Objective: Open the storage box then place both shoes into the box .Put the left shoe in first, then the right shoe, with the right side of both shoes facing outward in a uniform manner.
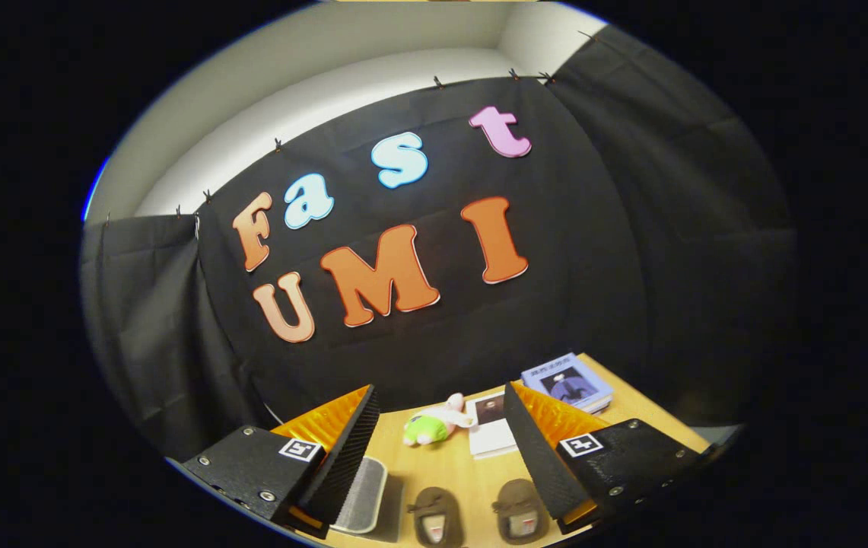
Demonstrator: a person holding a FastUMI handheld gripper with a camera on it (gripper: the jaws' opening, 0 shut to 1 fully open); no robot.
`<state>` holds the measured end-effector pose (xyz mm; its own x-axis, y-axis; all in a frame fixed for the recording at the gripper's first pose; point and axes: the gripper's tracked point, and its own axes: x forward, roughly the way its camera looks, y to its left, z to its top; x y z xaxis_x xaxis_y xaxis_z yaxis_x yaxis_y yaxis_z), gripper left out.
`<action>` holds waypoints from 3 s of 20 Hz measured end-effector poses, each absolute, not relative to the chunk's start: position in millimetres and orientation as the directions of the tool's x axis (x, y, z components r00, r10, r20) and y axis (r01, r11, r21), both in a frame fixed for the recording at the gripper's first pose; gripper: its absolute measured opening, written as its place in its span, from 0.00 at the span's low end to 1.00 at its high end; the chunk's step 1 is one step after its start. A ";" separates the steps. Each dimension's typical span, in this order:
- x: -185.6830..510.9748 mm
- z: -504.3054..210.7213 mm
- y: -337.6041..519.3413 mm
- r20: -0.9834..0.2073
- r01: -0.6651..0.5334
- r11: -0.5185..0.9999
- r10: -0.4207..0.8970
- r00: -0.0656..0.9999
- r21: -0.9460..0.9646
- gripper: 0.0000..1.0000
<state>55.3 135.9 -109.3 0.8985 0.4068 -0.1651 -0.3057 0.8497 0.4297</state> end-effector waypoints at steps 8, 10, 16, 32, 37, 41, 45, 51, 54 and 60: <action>53.5 -219.0 211.3 -0.280 -0.295 0.671 0.610 0.742 0.680 0.98; 50.3 -247.3 229.8 -0.305 -0.265 0.625 0.652 0.694 0.734 0.98; 21.6 -327.8 283.8 -0.375 -0.207 0.545 0.761 0.530 0.813 0.98; -22.2 -385.6 367.7 -0.360 -0.147 0.407 0.894 0.268 0.902 0.98; -27.0 -380.6 373.3 -0.336 -0.114 0.370 0.911 0.239 0.922 0.89; -19.9 -379.9 362.2 -0.344 -0.089 0.377 0.902 0.260 0.922 0.61; -14.3 -367.5 350.9 -0.341 -0.074 0.381 0.887 0.313 0.922 0.26; -23.6 -324.0 359.7 -0.312 -0.107 0.369 0.883 0.351 0.923 0.01; -24.0 -303.1 365.9 -0.308 -0.126 0.376 0.876 0.371 0.918 0.01; -23.0 -232.8 389.0 -0.270 -0.188 0.380 0.859 0.434 0.906 0.01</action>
<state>-23.0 389.0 -232.8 0.4341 0.8594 -0.2704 -0.1882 0.3800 0.9056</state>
